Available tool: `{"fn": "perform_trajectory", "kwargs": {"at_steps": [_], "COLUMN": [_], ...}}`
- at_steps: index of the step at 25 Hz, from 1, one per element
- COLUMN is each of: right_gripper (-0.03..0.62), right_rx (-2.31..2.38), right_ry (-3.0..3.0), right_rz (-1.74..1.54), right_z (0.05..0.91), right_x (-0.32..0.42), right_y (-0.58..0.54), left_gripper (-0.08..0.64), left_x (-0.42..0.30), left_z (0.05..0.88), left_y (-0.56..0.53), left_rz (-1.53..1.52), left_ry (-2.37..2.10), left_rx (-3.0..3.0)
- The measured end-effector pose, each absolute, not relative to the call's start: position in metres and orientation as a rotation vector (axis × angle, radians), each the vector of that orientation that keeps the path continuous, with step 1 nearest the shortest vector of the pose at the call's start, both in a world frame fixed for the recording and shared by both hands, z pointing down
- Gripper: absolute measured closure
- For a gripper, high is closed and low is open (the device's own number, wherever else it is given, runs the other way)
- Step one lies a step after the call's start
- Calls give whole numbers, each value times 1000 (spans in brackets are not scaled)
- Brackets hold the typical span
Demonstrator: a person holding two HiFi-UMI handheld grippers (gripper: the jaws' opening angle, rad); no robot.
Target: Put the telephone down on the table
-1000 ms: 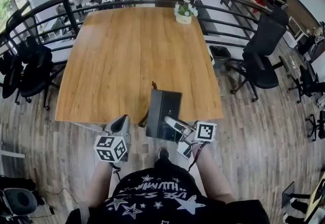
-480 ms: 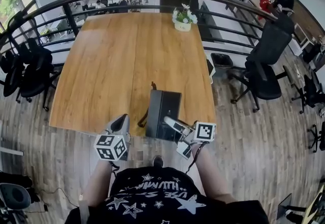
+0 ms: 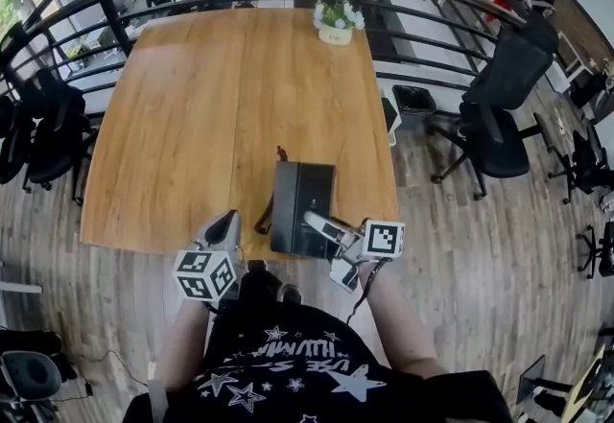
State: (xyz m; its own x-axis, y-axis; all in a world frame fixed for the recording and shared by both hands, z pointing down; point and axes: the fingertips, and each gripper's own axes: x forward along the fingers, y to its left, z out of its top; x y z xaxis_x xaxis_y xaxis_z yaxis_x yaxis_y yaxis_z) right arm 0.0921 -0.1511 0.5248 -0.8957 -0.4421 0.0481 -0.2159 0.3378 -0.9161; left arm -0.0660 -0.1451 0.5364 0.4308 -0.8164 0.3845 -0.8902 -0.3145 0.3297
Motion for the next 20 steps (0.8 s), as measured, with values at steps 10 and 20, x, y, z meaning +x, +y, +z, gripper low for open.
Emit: {"fn": "perform_trajectory", "kwargs": {"at_steps": [10, 20], "right_gripper": [428, 430], "right_rx": [-733, -791], "right_ry": [2391, 2463], "right_rz": [-1560, -1541], "right_z": [536, 547], "right_x": [111, 123], "right_y": [-215, -293], "left_gripper": [558, 558], "left_x": [-53, -48], "left_z": [549, 549], "left_y": [-223, -306], "left_rz": [242, 269], "left_ry": [-1313, -1248], "left_rx": [2260, 2311]}}
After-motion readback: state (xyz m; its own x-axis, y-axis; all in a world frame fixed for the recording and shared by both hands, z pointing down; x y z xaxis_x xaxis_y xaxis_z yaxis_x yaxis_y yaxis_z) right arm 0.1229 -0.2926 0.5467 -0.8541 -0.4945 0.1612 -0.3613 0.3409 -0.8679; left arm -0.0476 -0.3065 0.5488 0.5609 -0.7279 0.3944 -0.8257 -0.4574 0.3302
